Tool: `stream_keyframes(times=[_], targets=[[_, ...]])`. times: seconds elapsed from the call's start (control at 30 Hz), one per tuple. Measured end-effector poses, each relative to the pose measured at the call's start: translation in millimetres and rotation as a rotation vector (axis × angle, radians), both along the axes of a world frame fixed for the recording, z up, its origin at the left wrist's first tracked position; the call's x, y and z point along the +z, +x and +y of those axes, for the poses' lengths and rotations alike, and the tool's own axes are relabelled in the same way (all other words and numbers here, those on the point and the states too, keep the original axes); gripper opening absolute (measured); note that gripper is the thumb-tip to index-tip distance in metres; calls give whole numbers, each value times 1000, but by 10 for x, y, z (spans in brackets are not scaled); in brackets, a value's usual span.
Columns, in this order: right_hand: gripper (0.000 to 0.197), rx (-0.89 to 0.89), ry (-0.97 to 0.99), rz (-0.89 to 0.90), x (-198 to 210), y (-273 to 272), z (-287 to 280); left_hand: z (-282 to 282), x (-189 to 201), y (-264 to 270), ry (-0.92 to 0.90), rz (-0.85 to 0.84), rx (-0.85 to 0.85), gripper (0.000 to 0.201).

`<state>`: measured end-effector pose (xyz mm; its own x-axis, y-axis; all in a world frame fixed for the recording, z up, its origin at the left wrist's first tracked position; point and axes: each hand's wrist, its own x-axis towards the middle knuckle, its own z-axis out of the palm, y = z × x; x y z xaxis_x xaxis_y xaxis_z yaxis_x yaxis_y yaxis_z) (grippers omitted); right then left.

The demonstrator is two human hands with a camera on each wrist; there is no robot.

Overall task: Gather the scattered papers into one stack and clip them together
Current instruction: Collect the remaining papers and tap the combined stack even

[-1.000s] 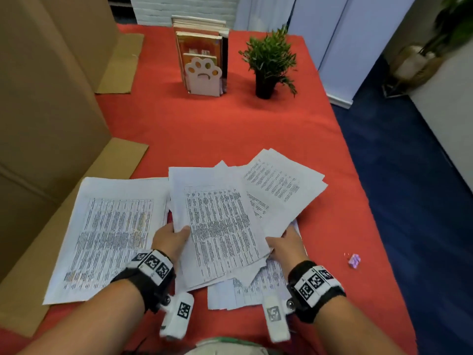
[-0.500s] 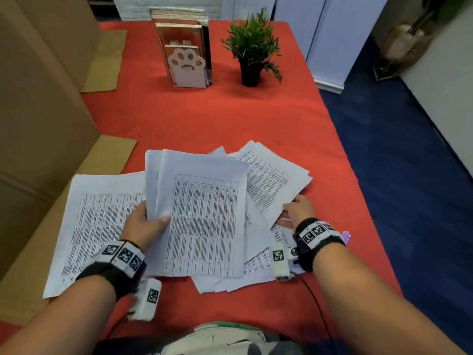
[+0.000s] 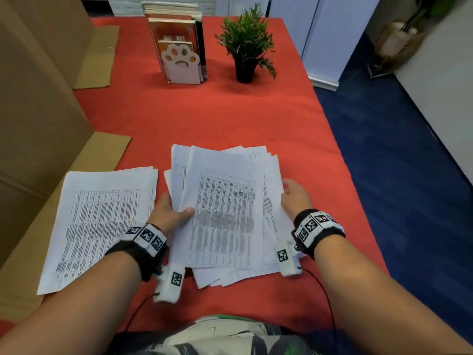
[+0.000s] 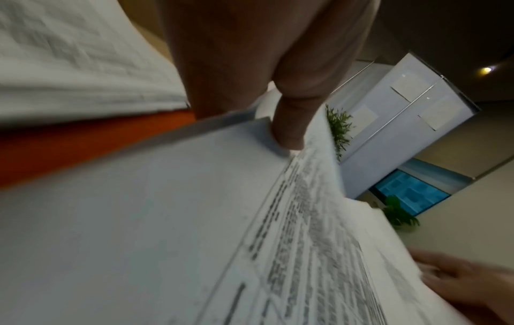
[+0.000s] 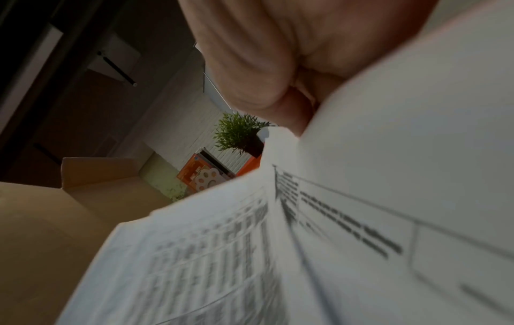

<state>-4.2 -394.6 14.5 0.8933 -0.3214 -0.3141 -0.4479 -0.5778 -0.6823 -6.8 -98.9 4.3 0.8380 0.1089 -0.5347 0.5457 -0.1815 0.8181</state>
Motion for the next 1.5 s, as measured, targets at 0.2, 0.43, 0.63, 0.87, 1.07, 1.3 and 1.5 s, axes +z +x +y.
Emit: stream_keyframes(times=[0.2, 0.43, 0.63, 0.87, 1.07, 1.3, 1.5], targets=[[56, 6, -197, 86, -88, -184, -43, -194, -185, 27, 214, -50, 87, 49], [51, 46, -189, 214, -217, -334, 119, -337, -169, 20, 371, 152, -14, 54], [53, 193, -131, 222, -254, -352, 408, -654, -137, -65, 493, 126, -215, 65], [64, 101, -25, 222, -284, -309, 429, -534, -134, -41, 320, 61, -85, 64], [58, 37, 90, 319, -271, -238, 270, -319, 57, -61, 216, -185, -88, 58], [57, -207, 660, -190, 282, -56, 374, -145, 402, 31, 20, -366, -126, 58], [38, -88, 546, -606, 912, -9, 591, -258, 799, 122, 132, -706, -14, 49]])
